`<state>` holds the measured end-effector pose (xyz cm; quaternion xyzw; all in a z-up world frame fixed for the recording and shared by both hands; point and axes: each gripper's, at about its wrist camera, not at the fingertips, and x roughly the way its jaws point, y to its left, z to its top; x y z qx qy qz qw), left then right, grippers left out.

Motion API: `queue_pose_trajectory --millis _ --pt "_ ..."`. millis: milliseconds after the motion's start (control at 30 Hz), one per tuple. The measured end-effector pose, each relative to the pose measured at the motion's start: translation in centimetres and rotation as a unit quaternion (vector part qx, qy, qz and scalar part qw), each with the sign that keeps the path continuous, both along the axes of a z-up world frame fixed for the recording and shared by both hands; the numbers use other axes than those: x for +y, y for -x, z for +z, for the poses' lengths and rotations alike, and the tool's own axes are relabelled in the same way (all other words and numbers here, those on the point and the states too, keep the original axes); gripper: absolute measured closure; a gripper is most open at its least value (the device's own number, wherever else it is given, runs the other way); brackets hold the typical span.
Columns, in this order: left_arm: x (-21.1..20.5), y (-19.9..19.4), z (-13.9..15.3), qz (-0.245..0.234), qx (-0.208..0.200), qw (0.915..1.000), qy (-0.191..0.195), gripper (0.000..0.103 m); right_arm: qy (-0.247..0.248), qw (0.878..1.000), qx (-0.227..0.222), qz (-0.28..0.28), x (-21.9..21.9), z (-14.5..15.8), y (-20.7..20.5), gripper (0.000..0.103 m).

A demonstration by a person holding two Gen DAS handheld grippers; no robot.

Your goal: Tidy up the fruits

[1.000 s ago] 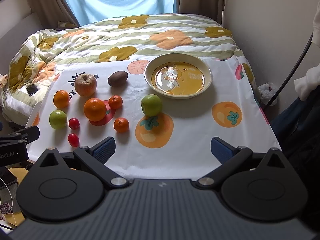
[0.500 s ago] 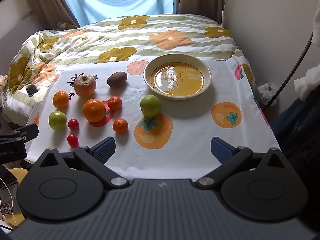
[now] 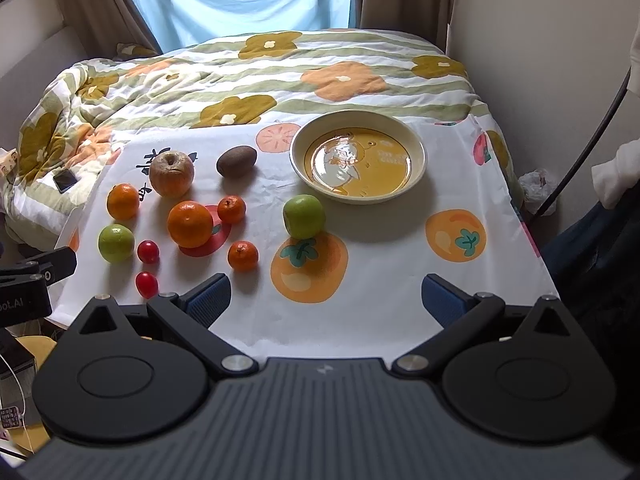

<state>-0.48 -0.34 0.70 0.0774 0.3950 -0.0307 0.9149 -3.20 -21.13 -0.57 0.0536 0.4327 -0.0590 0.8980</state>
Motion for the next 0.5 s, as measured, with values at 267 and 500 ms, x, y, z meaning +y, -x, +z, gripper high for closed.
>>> queue_pose_trajectory --millis 267,500 --pt "-0.02 -0.40 0.19 -0.003 -0.004 1.0000 0.002 0.000 0.001 1.000 0.000 0.000 0.02 -0.01 -0.04 0.000" --pt "0.05 -0.29 -0.02 -0.001 -0.003 1.0000 0.002 0.000 0.000 1.000 0.000 0.000 0.03 -0.02 -0.12 0.000"
